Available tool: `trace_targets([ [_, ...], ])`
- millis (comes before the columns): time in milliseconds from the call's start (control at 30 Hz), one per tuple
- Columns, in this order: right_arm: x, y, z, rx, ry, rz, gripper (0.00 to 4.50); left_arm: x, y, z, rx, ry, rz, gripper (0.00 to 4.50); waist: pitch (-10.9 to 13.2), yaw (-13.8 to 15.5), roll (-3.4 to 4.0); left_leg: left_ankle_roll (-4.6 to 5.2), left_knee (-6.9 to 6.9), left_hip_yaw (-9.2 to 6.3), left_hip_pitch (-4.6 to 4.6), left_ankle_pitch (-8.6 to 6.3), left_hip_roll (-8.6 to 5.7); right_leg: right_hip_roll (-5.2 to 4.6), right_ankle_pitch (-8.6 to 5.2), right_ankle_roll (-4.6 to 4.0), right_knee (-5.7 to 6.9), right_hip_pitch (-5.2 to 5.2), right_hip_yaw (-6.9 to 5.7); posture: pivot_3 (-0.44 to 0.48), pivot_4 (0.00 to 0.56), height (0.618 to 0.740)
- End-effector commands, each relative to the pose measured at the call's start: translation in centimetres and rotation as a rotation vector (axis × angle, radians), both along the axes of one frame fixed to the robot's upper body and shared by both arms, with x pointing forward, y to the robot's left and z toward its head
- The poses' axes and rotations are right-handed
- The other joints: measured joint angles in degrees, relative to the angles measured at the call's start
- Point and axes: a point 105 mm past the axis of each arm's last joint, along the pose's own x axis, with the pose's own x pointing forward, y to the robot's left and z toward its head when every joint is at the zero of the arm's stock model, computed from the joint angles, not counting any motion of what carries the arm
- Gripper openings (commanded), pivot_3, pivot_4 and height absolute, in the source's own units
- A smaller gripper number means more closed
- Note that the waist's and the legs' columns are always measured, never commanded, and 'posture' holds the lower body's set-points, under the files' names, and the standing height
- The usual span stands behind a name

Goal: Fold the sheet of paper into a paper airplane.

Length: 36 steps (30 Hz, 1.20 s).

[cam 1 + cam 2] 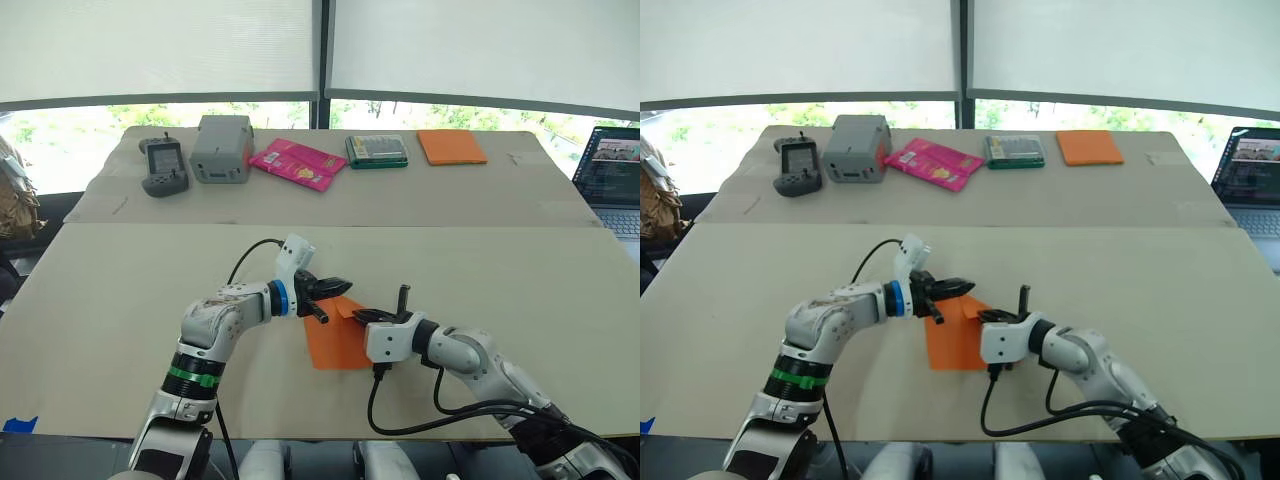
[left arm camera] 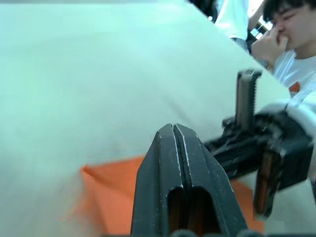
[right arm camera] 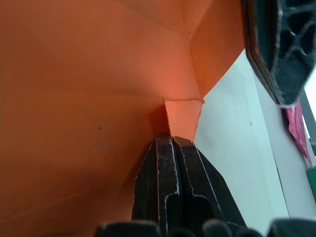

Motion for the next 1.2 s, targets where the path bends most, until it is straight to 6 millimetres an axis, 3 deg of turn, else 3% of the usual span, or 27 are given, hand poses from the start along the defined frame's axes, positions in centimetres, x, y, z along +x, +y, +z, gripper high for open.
trace_targets([
  [33, 0.0, -0.4, -0.5, -0.018, 0.009, -0.021, 0.05, 0.5, -0.6, -0.8, 0.087, -0.034, 0.009, 0.0, 0.0, 0.08, 0.0, 0.0, 0.0, 0.0, 0.01, 0.0, 0.0, 0.0, 0.0, 0.0, 0.01, 0.01, 0.0, 0.0, 0.15, 0.74],
  [233, -0.4, -0.6, -0.8, -0.021, 0.017, -0.025, 0.05, 1.5, -1.4, -3.2, 0.208, -0.043, 0.064, 0.0, -0.01, 0.47, -0.02, -0.01, 0.01, 0.0, 0.14, 0.01, -0.03, -0.01, 0.0, 0.0, -0.03, 0.19, 0.01, 0.0, 0.15, 0.74],
  [533, -0.3, -1.0, -0.5, -0.004, 0.016, -0.051, 0.05, 1.1, -1.8, -5.6, 0.321, -0.036, 0.029, 0.0, -0.01, 0.48, -0.02, 0.06, -0.07, -0.03, 0.8, -0.04, -0.05, -0.02, -0.06, 0.11, -0.34, 1.01, -0.02, 0.0, 0.15, 0.74],
  [700, -0.6, -1.5, 1.0, 0.037, 0.025, -0.062, 1.6, 1.4, -1.0, -5.8, 0.336, -0.033, 0.038, 0.0, -0.02, 0.34, -0.02, 0.06, -0.07, -0.03, 0.85, -0.04, -0.05, -0.01, -0.06, 0.11, -0.37, 1.07, -0.01, 0.0, 0.15, 0.74],
  [900, -0.2, -3.1, 4.1, 0.046, -0.065, -0.101, 3.66, 1.9, -0.3, -5.6, 0.332, -0.037, 0.062, 0.0, -0.02, 0.23, -0.02, 0.06, -0.07, -0.03, 0.88, -0.04, -0.04, 0.0, -0.07, 0.12, -0.35, 1.08, -0.01, 0.0, 0.15, 0.74],
  [967, 0.3, -3.6, 5.5, 0.107, -0.079, -0.13, 3.66, 2.1, -0.1, -5.6, 0.328, -0.036, 0.082, 0.0, -0.02, 0.1, -0.02, 0.06, -0.07, -0.03, 0.89, -0.04, -0.03, 0.01, -0.07, 0.12, -0.34, 1.08, 0.0, 0.0, 0.15, 0.74],
  [1033, 0.9, -3.7, 5.7, 0.139, -0.047, -0.153, 3.66, 2.1, 0.0, -5.6, 0.324, -0.035, 0.09, 0.0, -0.02, -0.09, -0.02, 0.06, -0.07, -0.03, 0.9, -0.04, -0.02, 0.03, -0.07, 0.12, -0.33, 1.08, 0.0, 0.0, 0.15, 0.74],
  [1200, 1.9, -2.9, 4.2, 0.181, 0.04, -0.202, 2.03, 2.1, -0.1, -5.5, 0.318, -0.037, 0.093, 0.0, -0.01, 0.02, -0.02, 0.06, -0.08, -0.04, 0.91, -0.04, -0.01, 0.04, -0.07, 0.11, -0.31, 1.07, 0.01, 0.0, 0.15, 0.74],
])
